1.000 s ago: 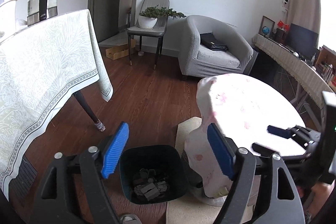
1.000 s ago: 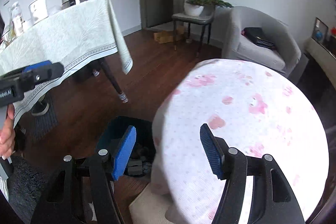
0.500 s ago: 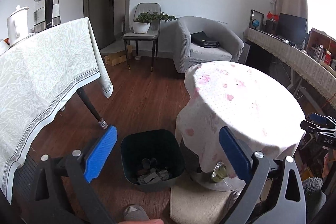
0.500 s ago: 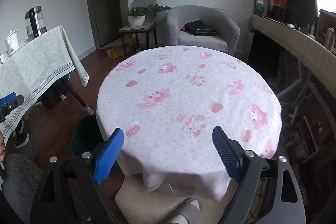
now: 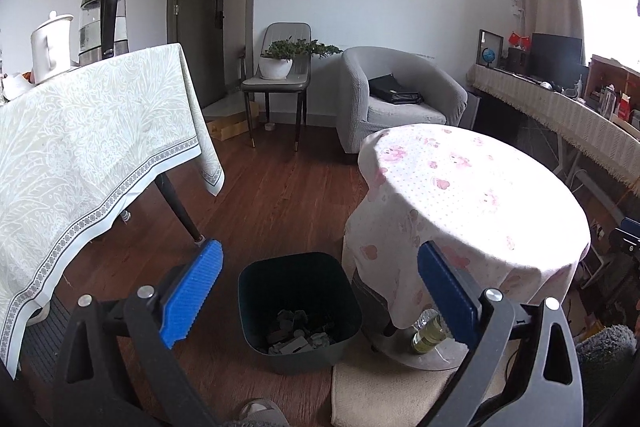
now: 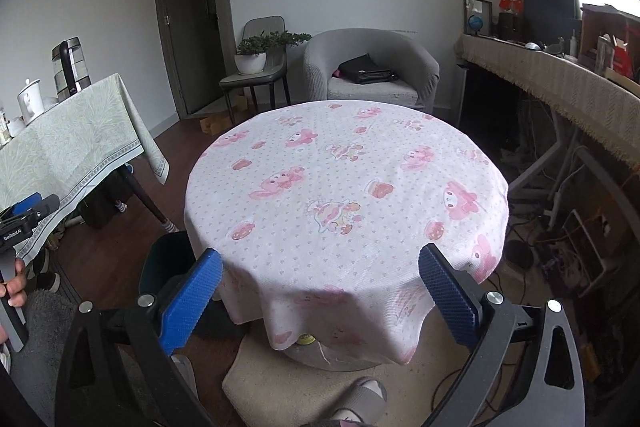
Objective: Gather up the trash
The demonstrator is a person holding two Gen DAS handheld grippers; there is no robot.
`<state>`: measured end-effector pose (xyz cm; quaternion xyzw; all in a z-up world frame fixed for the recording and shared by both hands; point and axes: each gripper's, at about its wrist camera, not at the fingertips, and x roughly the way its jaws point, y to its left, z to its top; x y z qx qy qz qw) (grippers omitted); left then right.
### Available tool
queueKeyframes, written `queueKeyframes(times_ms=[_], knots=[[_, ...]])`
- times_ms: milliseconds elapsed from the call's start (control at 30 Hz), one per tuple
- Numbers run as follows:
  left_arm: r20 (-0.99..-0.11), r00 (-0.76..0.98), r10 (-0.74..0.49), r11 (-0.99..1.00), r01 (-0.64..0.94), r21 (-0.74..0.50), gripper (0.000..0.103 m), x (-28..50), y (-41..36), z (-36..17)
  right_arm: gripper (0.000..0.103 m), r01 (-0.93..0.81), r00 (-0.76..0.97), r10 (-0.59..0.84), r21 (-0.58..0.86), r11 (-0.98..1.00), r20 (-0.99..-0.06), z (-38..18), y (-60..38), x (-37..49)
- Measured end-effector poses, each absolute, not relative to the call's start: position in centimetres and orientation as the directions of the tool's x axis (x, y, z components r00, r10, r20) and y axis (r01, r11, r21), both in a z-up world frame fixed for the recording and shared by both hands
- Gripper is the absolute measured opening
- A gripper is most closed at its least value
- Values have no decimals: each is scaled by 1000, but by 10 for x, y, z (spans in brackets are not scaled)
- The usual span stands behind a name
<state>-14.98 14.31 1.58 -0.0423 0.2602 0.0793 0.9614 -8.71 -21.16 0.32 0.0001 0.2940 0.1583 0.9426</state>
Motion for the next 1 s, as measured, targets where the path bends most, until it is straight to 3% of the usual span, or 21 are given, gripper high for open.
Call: queueKeyframes(times_ms=[300, 1000], knots=[[-513, 850, 122, 985, -168, -43, 100, -155, 144, 14, 100, -349, 801, 368, 130, 928, -472, 11, -216, -101], [-494, 852, 170, 979, -205, -17, 100, -157, 145, 11, 100, -343, 799, 348, 103, 934, -490, 9, -215, -102]])
